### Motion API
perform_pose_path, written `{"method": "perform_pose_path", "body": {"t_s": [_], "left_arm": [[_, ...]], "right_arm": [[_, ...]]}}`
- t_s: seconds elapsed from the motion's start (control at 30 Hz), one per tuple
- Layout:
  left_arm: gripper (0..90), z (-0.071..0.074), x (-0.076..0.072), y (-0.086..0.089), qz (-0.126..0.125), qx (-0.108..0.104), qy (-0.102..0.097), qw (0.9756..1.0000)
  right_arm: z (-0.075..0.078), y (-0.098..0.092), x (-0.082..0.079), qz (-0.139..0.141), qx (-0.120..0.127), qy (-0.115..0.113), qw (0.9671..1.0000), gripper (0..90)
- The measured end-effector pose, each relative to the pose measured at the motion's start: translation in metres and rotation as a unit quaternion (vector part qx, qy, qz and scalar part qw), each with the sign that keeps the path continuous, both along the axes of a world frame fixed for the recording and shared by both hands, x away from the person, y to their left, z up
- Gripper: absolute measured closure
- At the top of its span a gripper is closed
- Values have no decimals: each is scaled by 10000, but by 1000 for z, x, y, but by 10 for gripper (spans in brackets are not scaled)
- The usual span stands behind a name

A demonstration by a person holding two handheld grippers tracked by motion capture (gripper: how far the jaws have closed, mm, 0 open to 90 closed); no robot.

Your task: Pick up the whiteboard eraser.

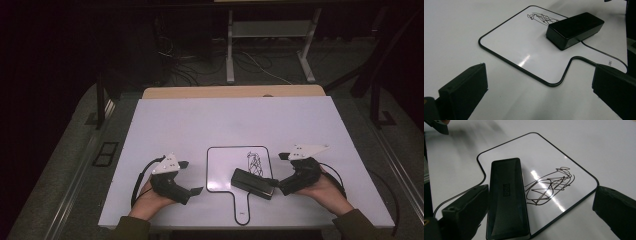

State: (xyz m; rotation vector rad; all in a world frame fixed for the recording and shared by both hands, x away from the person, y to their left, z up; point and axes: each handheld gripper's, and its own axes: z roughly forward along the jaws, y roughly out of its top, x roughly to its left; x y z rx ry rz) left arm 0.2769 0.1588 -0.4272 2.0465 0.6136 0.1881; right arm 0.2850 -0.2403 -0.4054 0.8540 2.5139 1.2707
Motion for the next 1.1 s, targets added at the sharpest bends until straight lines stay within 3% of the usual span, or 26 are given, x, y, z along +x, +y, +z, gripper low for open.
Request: {"method": "perform_pose_path", "body": {"t_s": [1.1], "left_arm": [[0,0,1,1,-7,-47,-2,10000]], "right_arm": [[-7,47,16,422,-347,175,9984,0]]}}
